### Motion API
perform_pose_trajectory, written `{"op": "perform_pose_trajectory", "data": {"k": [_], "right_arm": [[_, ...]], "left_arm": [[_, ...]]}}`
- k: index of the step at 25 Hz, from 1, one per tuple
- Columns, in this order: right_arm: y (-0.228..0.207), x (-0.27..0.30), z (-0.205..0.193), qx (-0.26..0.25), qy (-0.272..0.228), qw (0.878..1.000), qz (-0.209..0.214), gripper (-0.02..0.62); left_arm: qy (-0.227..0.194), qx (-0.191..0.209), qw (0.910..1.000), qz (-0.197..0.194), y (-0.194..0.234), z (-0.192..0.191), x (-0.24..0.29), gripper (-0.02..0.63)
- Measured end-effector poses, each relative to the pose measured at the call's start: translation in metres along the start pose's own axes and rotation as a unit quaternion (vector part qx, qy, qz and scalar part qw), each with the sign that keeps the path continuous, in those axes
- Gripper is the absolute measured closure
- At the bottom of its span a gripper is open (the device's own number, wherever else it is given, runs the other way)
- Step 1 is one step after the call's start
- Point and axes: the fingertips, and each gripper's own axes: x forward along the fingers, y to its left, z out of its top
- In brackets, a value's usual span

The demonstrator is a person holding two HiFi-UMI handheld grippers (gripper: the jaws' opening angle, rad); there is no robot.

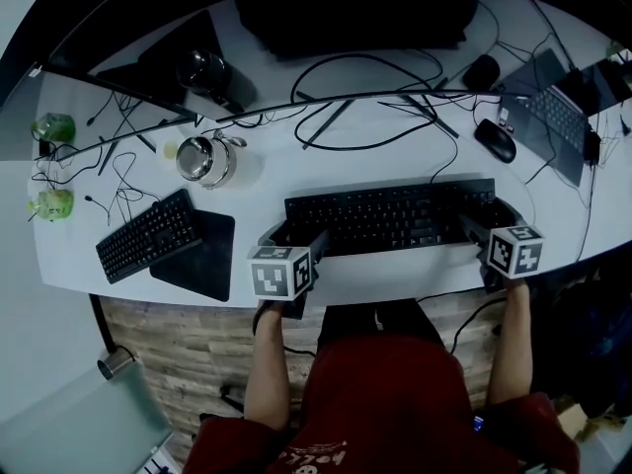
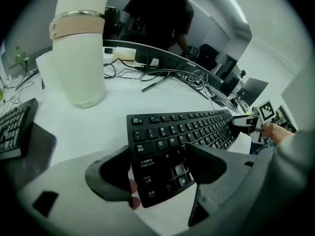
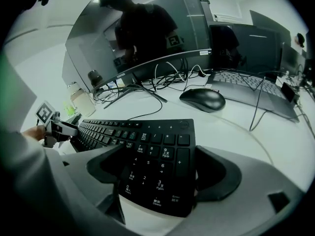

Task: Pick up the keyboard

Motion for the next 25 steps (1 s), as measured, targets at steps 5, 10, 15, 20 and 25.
{"op": "perform_pose_trajectory", "data": {"k": [5,10,15,20,25], "right_arm": [[0.000,-0.001,0.000,0.000,-0.003,1.000,-0.002,0.187],[0.001,-0.002,0.000,-0.001,-0.005,1.000,-0.004,0.189],[0.002,-0.004,-0.001,-0.004,-0.004,1.000,-0.005,0.189],[0.005,-0.013,-0.001,-0.010,-0.011,1.000,-0.010,0.189],[0.012,-0.027,0.012,-0.020,-0.043,0.999,-0.011,0.189]], "left_arm": [[0.000,-0.001,1.0000,0.005,-0.001,0.000,-0.001,0.265],[-0.036,0.004,0.9993,-0.004,-0.001,0.001,0.004,0.265],[-0.042,0.016,0.9989,0.006,-0.002,-0.001,-0.001,0.265],[-0.048,0.026,0.9983,0.021,-0.004,0.001,-0.016,0.265],[-0.099,0.029,0.9944,0.024,-0.007,0.015,-0.037,0.267]]}}
